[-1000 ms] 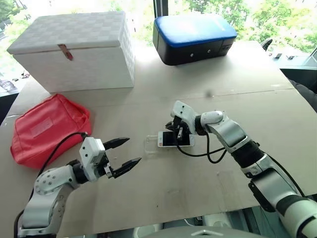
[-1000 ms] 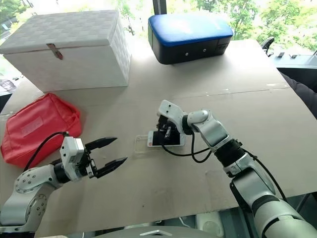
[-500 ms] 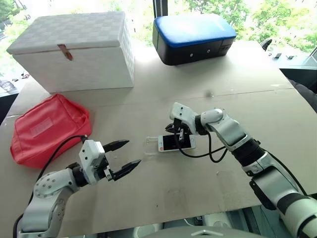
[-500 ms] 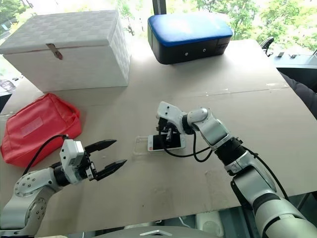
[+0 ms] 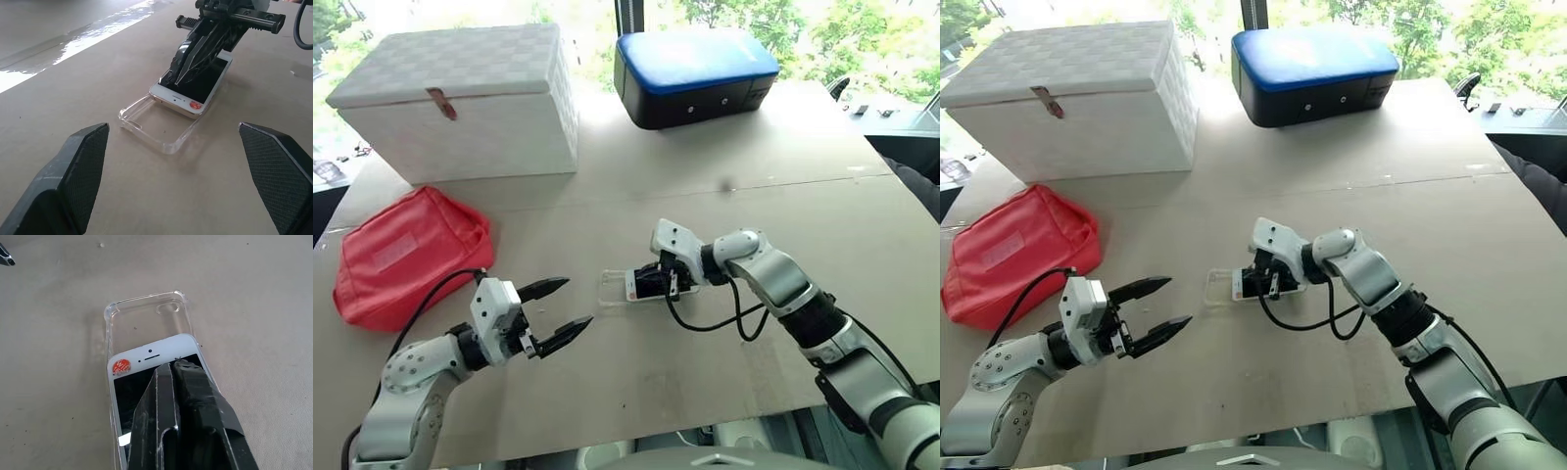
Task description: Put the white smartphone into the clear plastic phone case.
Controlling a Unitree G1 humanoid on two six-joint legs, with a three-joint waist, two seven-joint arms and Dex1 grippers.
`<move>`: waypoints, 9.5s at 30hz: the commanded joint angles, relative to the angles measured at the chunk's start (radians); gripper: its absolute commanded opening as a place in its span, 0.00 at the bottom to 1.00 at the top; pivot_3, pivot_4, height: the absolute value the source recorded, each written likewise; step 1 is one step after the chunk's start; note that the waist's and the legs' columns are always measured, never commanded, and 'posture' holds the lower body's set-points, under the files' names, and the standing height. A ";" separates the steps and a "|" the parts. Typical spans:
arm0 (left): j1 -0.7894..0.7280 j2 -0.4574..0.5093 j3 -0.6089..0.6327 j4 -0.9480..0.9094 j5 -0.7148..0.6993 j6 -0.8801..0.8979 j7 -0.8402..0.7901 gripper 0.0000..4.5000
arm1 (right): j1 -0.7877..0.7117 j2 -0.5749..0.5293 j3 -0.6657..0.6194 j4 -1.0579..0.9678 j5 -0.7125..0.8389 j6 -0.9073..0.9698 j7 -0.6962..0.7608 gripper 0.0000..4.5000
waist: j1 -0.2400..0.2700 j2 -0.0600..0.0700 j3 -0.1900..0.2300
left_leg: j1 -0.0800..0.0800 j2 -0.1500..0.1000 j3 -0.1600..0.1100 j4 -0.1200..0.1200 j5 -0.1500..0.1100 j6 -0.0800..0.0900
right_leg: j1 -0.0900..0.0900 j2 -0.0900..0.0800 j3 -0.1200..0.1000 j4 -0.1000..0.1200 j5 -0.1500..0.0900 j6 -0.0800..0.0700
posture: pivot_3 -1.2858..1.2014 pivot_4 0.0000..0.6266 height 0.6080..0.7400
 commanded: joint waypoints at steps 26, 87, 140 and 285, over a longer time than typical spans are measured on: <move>0.005 0.000 0.008 -0.038 -0.014 -0.010 0.009 0.97 | 0.057 0.059 -0.052 -0.047 0.045 0.122 -0.037 0.01 | 0.001 0.001 -0.009 | 0.011 0.001 0.000 0.000 0.000 0.000 | 0.008 -0.001 0.001 0.000 -0.003 0.004 | 0.52 0.24 1.00; -0.001 0.026 0.031 0.000 -0.027 -0.014 -0.038 0.97 | 0.125 -0.467 -0.202 -0.360 0.047 0.120 0.149 0.01 | 0.002 0.000 0.002 | -0.001 0.000 0.000 0.001 0.000 0.000 | -0.001 0.000 0.000 -0.001 -0.002 0.003 | 0.52 0.24 1.00; 0.049 0.021 0.041 -0.051 -0.037 -0.011 0.001 0.97 | -0.038 -0.252 -0.118 -0.296 0.129 0.102 0.115 0.01 | 0.001 -0.001 0.002 | -0.002 0.000 0.000 0.002 0.000 0.000 | 0.000 0.000 0.000 0.000 0.000 0.000 | 0.52 0.24 1.00; -0.343 0.103 -0.239 0.153 0.171 0.247 0.039 0.00 | 0.098 -0.253 -0.122 -0.206 -0.011 0.049 0.013 0.00 | 0.000 -0.001 -0.001 | 0.001 0.000 -0.001 0.002 0.000 0.000 | 0.002 0.003 0.001 0.000 0.003 0.003 | 0.52 0.24 1.00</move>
